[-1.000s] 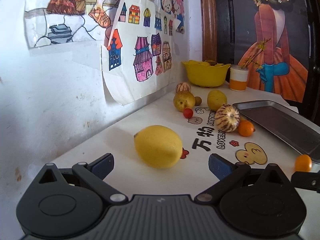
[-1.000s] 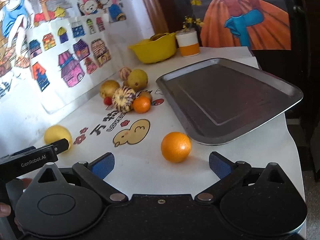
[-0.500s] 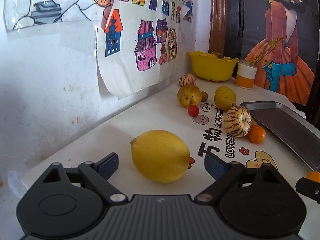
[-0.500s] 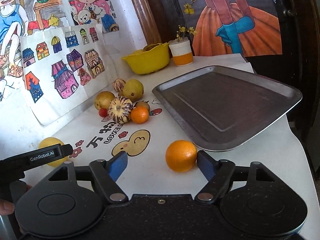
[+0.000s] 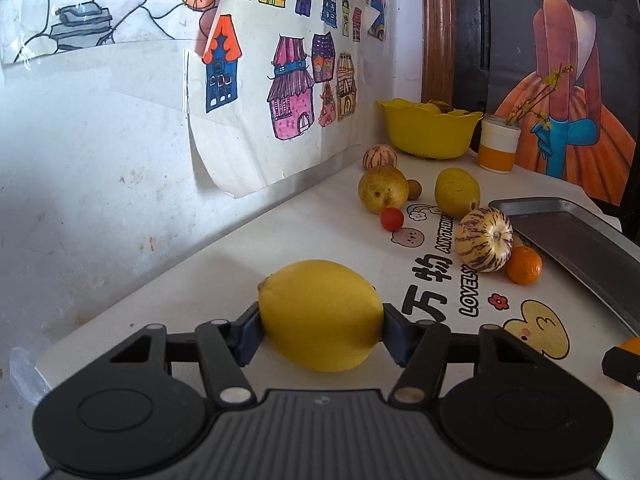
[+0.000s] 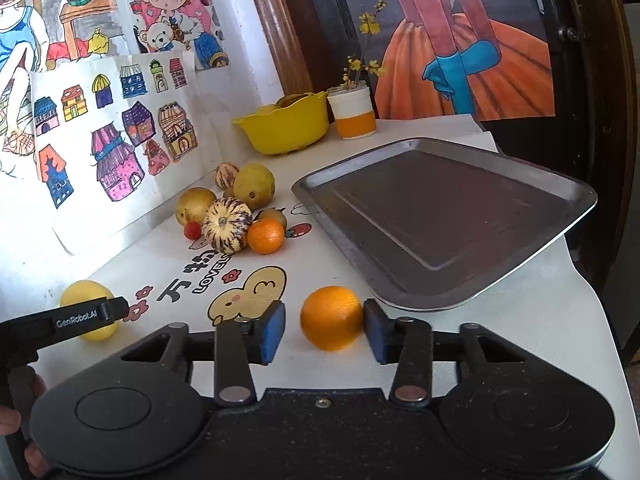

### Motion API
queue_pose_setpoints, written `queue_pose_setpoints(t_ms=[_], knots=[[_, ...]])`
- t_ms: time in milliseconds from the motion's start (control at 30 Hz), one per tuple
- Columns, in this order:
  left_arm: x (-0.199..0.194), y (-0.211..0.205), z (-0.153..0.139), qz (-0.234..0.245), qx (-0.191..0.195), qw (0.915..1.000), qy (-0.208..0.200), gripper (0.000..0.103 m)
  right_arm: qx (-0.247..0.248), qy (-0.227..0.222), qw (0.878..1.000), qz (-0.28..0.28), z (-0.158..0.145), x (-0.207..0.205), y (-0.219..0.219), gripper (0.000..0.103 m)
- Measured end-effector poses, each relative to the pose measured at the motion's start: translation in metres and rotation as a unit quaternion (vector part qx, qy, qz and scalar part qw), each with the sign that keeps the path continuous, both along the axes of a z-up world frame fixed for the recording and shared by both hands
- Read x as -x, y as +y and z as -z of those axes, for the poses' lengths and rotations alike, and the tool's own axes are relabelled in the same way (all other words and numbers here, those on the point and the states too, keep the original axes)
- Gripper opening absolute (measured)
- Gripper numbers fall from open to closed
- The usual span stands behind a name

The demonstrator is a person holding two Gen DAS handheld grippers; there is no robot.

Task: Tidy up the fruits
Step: 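Grasp the orange with the right tool while the left tool grasps the yellow lemon, then carry the orange and lemon into the metal tray and open both tools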

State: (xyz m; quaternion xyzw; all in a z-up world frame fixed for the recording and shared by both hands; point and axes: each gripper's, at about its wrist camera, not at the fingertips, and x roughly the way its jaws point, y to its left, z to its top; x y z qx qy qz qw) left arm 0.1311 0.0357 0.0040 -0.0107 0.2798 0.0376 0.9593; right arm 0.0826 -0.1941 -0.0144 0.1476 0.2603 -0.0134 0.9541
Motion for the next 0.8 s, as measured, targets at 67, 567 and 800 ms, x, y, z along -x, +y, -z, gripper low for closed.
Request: queue_pose_setpoints(t_ms=[67,567,800], knots=[[0.002,0.0,0.0,0.001,0.001,1.0,0.001,0.065,-0.004,0.0,1.0,0.0,0.0,0.001,-0.002,0.036],[0.037,-0.038,-0.001,0.071,0.018,0.9972,0.015,0.065,-0.041,-0.006,0.999,-0.028,0.001,0.018,-0.015,0.035],[0.049,-0.056,-0.001,0.116,0.048,0.9919,0.02,0.064,-0.068,-0.002,0.996,-0.054,0.0,0.028,-0.031,0.035]])
